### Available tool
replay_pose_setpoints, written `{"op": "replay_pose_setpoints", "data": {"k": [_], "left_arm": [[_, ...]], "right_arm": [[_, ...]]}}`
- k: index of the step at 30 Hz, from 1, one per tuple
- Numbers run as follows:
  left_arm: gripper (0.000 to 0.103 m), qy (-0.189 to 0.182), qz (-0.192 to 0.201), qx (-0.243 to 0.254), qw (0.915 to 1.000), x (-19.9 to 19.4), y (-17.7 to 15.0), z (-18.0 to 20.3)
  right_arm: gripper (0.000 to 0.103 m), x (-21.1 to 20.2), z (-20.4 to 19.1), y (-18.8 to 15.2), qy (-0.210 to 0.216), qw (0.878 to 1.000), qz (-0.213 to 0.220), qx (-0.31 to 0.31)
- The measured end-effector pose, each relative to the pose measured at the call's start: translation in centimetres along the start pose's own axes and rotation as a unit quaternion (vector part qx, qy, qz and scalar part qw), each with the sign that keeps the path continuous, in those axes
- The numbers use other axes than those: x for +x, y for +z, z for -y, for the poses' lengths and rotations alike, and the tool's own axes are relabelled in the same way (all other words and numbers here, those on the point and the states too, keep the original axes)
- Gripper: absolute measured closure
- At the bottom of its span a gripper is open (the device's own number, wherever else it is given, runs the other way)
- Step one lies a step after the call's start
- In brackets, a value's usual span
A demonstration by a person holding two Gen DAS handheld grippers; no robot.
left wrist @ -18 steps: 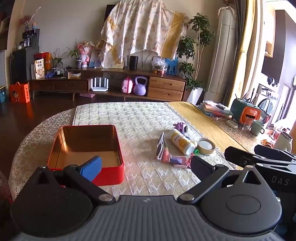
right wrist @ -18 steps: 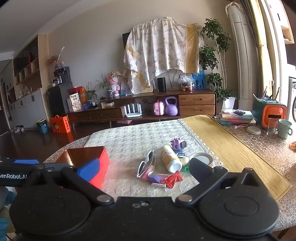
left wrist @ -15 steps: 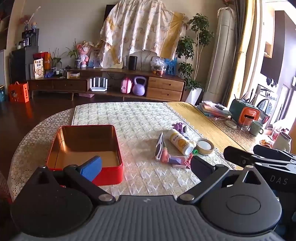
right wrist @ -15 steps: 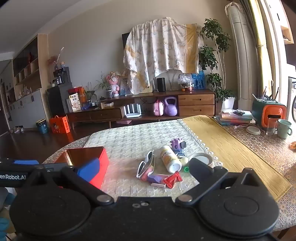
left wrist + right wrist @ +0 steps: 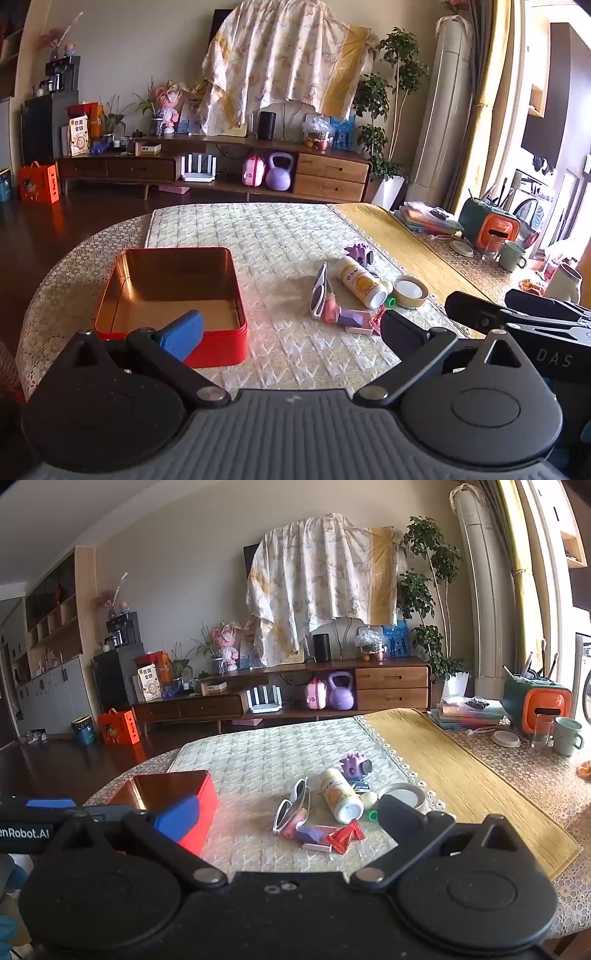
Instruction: Organize rigid objects
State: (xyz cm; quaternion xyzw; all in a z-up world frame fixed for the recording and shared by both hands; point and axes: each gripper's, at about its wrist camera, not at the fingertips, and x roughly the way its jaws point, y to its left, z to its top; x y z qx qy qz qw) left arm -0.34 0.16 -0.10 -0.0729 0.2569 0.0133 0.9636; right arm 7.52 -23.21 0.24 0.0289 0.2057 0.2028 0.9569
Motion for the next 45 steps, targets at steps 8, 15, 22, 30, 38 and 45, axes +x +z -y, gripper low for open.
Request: {"op": "replay_pose_setpoints", "data": {"k": [8,15,22,30,38,45], "left_arm": [[0.000,0.000,-0.002,-0.002,1.0000,0.2,0.0,0.1],[0.000,0.001,-0.002,-0.003,1.0000,0.1,0.2,0.1],[0.000,-0.001,-0.002,-0.003,1.0000,-0.3,-0.2,0.1],[0.000,0.001,-0.003,-0.002,1.0000,-0.4,-0.3,0.3],[0.000,-0.001,-0.015,-0.001,0.9999,1.0,-0.3,0.4],[0.000,-0.009,-0.028,0.014,0.9995,2.8,-0.3,1.0]], "right_arm": [[0.000,0.0,0.1,0.0,0.000,1.000,-0.001,0.001],[0.000,0.0,0.1,0.0,0.000,1.000,-0.003,0.001],[0.000,0.1,0.3,-1.0,-0.001,1.000,-0.004,0.002],[0.000,0.0,0.2,-0.3,-0.001,1.000,-0.005,0.002],[0.001,2.2,1.6,-1.6,0.002,1.000,-0.016,0.006],[0.002,3.1,1.8,-1.1,0.002,0.999,-0.040,0.014]]}}
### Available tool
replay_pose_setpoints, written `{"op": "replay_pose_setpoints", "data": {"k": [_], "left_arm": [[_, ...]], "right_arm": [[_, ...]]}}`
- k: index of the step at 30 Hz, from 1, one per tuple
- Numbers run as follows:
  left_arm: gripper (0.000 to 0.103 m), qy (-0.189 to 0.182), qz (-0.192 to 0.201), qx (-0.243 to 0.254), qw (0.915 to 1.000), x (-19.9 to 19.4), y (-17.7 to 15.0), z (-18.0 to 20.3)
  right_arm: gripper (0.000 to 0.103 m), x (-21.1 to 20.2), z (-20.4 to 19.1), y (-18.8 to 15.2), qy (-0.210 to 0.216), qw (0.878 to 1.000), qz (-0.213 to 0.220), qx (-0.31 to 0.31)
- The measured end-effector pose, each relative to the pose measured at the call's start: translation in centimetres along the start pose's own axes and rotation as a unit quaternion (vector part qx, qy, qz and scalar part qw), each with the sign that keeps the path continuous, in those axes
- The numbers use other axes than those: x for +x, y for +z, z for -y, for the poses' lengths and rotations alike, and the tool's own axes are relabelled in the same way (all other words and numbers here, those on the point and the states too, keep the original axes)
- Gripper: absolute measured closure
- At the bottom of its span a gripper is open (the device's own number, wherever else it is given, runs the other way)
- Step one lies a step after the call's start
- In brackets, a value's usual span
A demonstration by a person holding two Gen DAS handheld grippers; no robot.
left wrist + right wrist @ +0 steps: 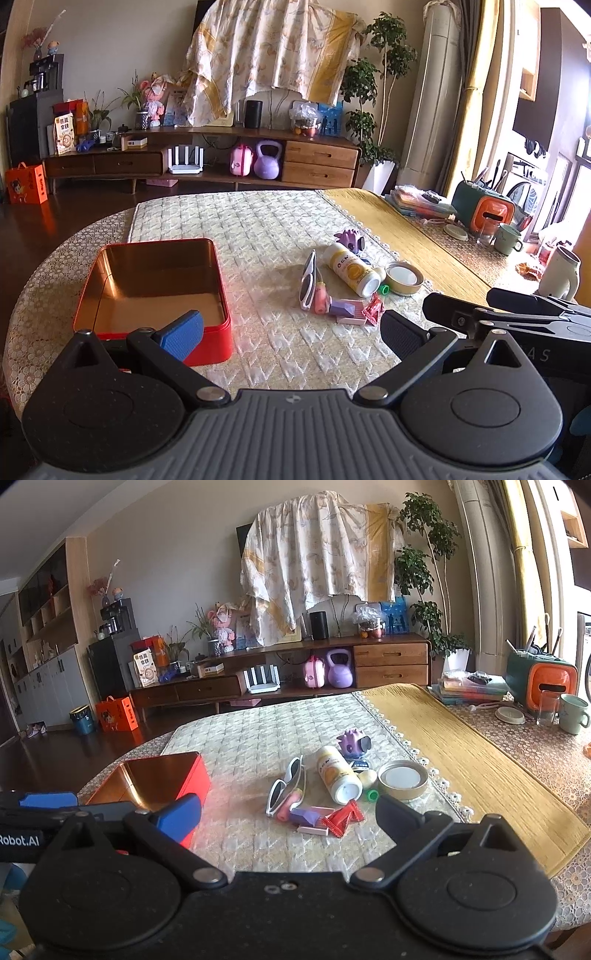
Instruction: Organize rigid objects
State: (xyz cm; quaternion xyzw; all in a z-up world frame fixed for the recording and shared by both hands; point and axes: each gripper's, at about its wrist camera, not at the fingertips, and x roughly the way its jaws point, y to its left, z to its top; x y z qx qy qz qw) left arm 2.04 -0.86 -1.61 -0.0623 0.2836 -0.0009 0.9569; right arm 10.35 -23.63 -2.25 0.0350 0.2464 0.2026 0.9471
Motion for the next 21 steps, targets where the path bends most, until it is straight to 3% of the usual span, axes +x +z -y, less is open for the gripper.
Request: {"op": "replay_pose_setpoints", "data": {"k": [12,21], "left_arm": [[0.000,0.012,-0.043,0.018,0.9988,5.7,1.2,0.2],[0.000,0.013,-0.064,0.027,0.9975,11.9,4.4,1.2]], "right_arm": [[0.002,3.1,3.8,1.1,-0.017,1.000,-0.016,0.005],[0.002,7.0,8.0,2.6,-0.053,0.998,-0.034,-0.024]]}}
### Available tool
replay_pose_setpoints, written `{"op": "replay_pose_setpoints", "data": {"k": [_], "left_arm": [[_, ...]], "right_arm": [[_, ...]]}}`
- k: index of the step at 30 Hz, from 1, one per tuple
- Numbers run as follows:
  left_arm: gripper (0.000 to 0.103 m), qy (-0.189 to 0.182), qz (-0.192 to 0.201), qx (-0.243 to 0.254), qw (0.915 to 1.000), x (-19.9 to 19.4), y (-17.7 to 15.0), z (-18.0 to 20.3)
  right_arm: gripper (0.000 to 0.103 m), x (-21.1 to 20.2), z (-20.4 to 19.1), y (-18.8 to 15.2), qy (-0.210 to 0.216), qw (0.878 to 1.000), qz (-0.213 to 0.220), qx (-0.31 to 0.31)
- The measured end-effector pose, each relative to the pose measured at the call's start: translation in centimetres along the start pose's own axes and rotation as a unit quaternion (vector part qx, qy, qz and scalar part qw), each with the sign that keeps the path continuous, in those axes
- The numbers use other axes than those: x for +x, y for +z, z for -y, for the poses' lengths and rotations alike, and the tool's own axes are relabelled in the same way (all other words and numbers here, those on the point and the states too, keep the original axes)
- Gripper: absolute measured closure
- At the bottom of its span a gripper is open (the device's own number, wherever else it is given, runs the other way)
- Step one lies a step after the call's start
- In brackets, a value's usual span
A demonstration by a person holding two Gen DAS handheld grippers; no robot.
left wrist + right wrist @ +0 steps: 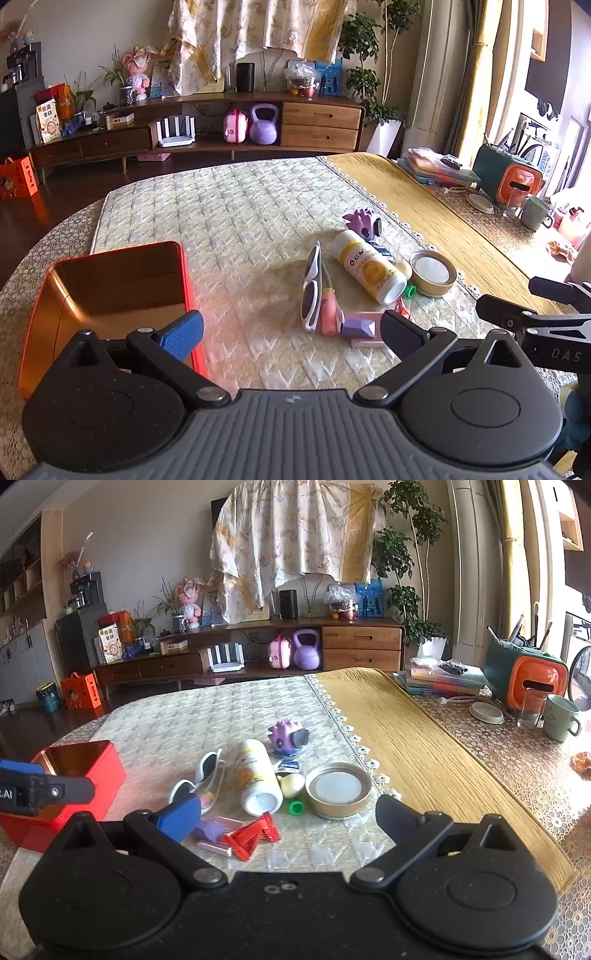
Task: Organize rigid objects
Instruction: 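Lower the left gripper onto the white sunglasses and close it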
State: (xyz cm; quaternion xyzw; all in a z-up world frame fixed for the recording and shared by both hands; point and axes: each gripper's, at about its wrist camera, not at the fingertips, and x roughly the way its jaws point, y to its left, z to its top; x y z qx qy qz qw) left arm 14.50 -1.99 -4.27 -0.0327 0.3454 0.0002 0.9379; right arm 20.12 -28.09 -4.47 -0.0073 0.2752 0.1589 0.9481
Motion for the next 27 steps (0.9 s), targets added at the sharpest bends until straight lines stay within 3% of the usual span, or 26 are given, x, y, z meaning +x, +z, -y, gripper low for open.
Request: {"op": "replay_pose_setpoints", "data": {"k": [5,16,27], "left_arm": [[0.000,0.032,-0.013,0.017,0.9993,3.6,1.3,0.7],[0.000,0.039,-0.055,0.024,0.9974,11.4,3.2,2.0],[0.000,0.046,-0.074,0.025,0.9958,16.4,3.7,2.9]], "right_arm": [[0.002,2.6,1.8,0.2,-0.010,1.000,-0.018,-0.003],[0.004,8.2,3.4,0.1,-0.004,0.998,-0.055,-0.007],[0.007,11.6,4.0,0.1,-0.002,0.998,-0.065,-0.018]]}}
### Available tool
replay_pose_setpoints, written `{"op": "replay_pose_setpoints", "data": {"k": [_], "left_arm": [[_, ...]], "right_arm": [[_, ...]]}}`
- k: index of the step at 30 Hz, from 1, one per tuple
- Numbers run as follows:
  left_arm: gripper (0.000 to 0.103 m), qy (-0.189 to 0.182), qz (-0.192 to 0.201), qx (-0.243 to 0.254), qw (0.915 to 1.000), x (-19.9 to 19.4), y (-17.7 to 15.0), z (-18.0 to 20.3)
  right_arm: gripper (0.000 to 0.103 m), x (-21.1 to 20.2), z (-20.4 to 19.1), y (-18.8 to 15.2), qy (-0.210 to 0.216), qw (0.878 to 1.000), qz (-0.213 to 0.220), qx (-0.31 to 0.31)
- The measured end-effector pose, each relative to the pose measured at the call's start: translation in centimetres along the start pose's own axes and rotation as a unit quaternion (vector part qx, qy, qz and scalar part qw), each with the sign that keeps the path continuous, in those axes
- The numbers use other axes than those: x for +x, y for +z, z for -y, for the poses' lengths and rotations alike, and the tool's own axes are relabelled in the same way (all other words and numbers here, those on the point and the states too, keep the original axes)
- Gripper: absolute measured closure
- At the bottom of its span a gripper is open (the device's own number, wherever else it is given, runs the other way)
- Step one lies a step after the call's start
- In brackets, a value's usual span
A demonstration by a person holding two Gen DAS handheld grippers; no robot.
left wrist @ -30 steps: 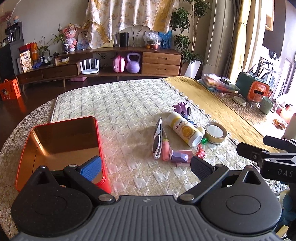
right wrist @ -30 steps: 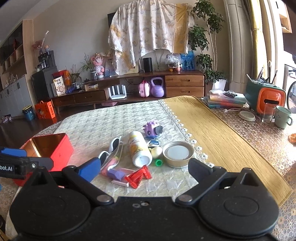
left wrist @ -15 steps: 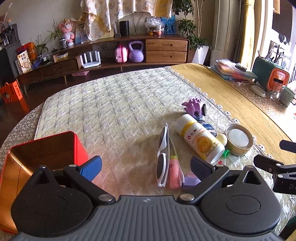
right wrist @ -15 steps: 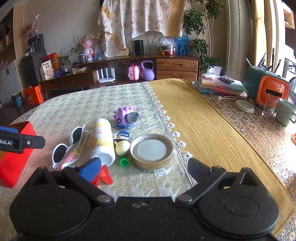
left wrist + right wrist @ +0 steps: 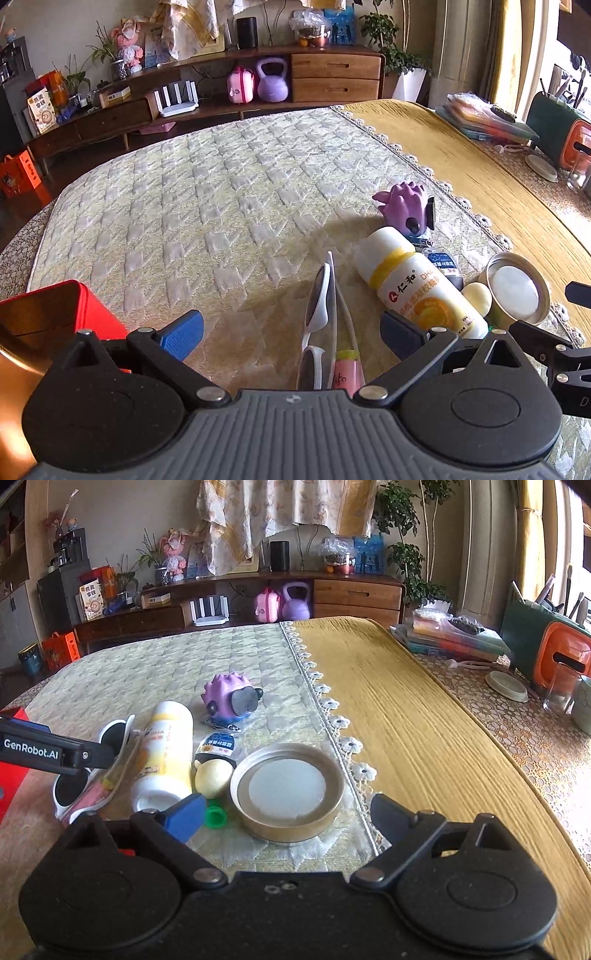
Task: Organize rigid objects
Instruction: 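Lower the left gripper onto the white sunglasses and close it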
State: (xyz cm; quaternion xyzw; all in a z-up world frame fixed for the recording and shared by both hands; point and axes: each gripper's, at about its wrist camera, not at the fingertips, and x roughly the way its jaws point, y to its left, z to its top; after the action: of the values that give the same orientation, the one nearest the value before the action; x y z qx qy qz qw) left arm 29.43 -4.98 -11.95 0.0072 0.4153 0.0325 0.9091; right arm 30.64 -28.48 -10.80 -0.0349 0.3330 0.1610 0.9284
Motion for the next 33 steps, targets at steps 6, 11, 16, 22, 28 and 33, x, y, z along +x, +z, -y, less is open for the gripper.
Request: {"op": "replay_pose_setpoints", "data": {"k": [6,11,16,22,28,33], "left_arm": [[0.001,0.011,-0.011,0.007,0.9999,1.7,0.2,0.3],[0.009,0.014,-0.015,0.011,0.9997,2.4,0.0,0.4],[0.031,0.007,-0.024,0.000,0.9997,2.8,-0.2,0.1],[0.061,-0.005,-0.021,-0.003,0.9998,2.5,-0.1,-0.1],[0.068,0.000,-0.024,-0.010,0.9997,2.4,0.2,-1.0],[0.071,0.000,-0.034,-0.024,0.9991,2.0,0.3,-2.1]], "right_arm": [[0.010,1.4,-0.1,0.2,-0.007,1.000,-0.004,-0.008],[0.012,2.1,-0.2,0.2,-0.012,1.000,0.001,-0.017],[0.013,2.6,-0.4,0.1,-0.010,1.000,-0.004,-0.027],[0.027,3.0,-0.7,-0.1,-0.011,0.999,-0.006,-0.034],[0.027,2.6,-0.6,-0.3,-0.012,1.000,-0.004,-0.028],[0.027,1.6,-0.6,-0.2,-0.012,1.000,0.000,-0.027]]}}
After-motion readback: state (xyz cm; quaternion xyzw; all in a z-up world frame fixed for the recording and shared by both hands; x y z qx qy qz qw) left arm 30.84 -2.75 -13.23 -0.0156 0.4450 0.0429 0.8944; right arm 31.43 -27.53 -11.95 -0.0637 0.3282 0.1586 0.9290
